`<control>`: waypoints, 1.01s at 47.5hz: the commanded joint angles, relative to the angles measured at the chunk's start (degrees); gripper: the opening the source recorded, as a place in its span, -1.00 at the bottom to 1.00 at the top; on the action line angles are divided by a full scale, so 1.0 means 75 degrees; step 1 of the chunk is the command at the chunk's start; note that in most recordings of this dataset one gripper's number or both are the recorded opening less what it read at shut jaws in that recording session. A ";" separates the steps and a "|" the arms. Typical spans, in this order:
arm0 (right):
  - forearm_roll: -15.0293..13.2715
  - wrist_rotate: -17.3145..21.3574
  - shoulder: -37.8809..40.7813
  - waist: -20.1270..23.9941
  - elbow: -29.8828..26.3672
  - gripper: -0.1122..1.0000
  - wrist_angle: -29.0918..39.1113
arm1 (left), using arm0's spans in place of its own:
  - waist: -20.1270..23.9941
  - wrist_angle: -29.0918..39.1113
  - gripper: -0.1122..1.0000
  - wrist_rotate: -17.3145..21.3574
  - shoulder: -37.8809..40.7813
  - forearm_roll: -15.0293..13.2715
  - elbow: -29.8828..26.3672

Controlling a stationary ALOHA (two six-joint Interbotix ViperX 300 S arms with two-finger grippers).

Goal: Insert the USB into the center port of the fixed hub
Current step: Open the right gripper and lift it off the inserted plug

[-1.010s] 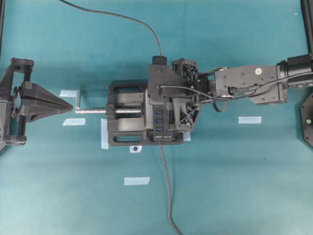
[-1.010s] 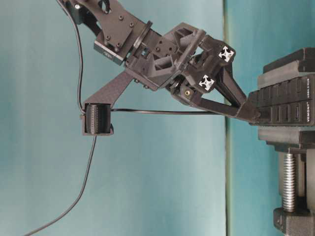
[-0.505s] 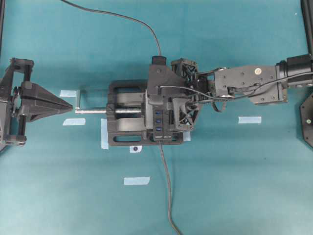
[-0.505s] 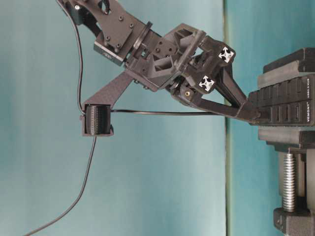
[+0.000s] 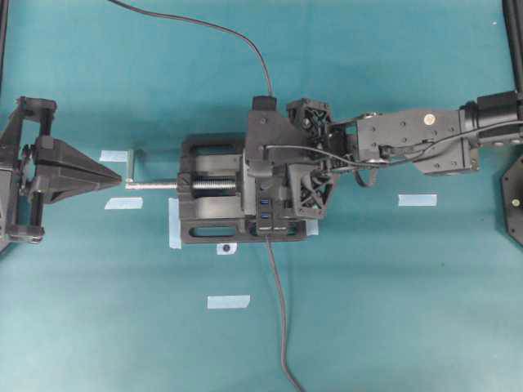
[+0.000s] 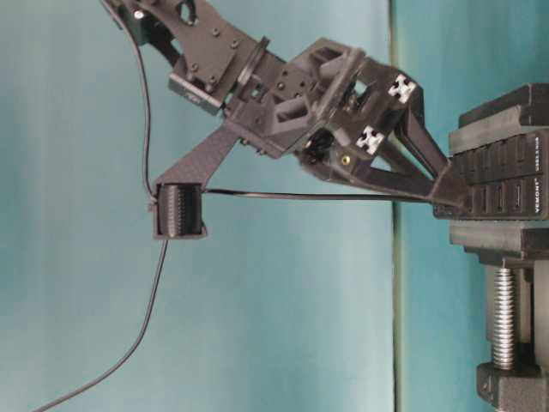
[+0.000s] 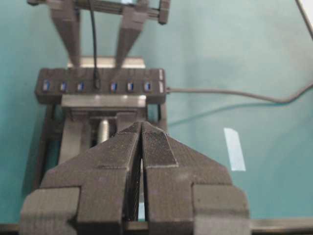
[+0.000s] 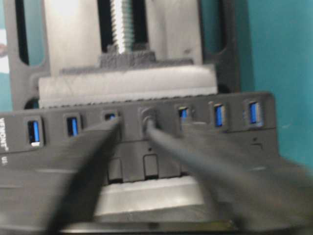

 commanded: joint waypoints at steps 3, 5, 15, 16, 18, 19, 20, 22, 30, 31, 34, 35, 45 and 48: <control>0.0000 0.0059 -0.0176 0.0000 -0.0188 0.66 0.0047 | -0.0012 -0.0047 -0.80 -0.0012 0.0023 0.0000 -0.0188; 0.0012 0.0059 -0.0176 0.0000 -0.0188 0.65 0.0047 | -0.0012 -0.0047 -0.80 -0.0012 0.0023 0.0000 -0.0199; 0.0000 0.0047 -0.0152 0.0000 -0.0188 0.65 0.0059 | -0.0012 -0.0047 -0.80 -0.0012 0.0023 0.0000 -0.0199; 0.0000 0.0047 -0.0152 0.0000 -0.0188 0.65 0.0059 | -0.0012 -0.0047 -0.80 -0.0012 0.0023 0.0000 -0.0188; 0.0000 0.0047 -0.0152 0.0000 -0.0188 0.65 0.0059 | -0.0012 -0.0047 -0.80 -0.0012 0.0023 0.0000 -0.0199; 0.0000 0.0047 -0.0152 0.0000 -0.0188 0.65 0.0059 | -0.0012 -0.0047 -0.80 -0.0012 0.0023 0.0000 -0.0188; 0.0000 0.0047 -0.0152 0.0000 -0.0188 0.65 0.0059 | -0.0012 -0.0047 -0.80 -0.0012 0.0023 0.0000 -0.0188; 0.0012 0.0059 -0.0141 0.0000 -0.0188 0.65 0.0070 | -0.0012 -0.0047 -0.80 -0.0012 0.0023 0.0012 -0.0188; 0.0000 0.0047 -0.0152 0.0000 -0.0188 0.65 0.0070 | -0.0012 -0.0047 -0.80 -0.0012 0.0023 0.0000 -0.0199; 0.0000 0.0047 -0.0152 0.0000 -0.0188 0.65 0.0070 | -0.0012 -0.0047 -0.80 -0.0012 0.0023 0.0012 -0.0199; 0.0000 0.0047 -0.0152 0.0000 -0.0188 0.65 0.0070 | -0.0012 -0.0047 -0.80 -0.0012 0.0023 0.0000 -0.0188; 0.0000 0.0047 -0.0152 0.0000 -0.0188 0.65 0.0070 | -0.0012 -0.0047 -0.80 -0.0012 0.0023 0.0000 -0.0188; 0.0000 0.0047 -0.0246 0.0012 -0.0188 0.65 0.0047 | -0.0012 -0.0035 -0.80 -0.0012 0.0023 0.0000 -0.0188; 0.0000 0.0047 -0.0305 0.0012 -0.0176 0.65 0.0023 | -0.0012 -0.0047 -0.80 -0.0012 0.0023 0.0012 -0.0188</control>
